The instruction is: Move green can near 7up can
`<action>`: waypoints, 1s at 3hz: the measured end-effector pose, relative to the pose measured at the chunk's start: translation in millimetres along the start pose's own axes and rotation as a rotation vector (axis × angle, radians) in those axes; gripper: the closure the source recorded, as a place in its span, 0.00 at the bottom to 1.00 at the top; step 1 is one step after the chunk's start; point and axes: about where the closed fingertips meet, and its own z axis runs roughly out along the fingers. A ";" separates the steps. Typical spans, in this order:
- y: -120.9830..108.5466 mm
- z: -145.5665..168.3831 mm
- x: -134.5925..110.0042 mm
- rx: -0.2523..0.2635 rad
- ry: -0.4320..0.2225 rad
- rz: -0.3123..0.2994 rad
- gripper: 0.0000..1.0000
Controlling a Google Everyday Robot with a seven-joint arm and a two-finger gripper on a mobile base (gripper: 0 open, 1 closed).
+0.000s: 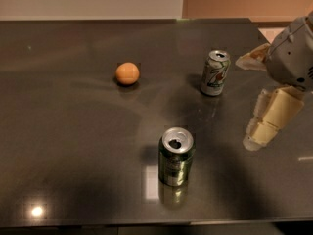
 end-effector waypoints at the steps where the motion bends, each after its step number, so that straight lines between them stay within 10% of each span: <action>1: 29.8 17.0 -20.6 -0.059 -0.081 -0.041 0.00; 3: 90.5 57.8 -42.8 -0.143 -0.123 -0.151 0.00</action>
Offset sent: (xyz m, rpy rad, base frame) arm -0.0836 0.0825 -0.0518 0.1350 0.0807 0.2390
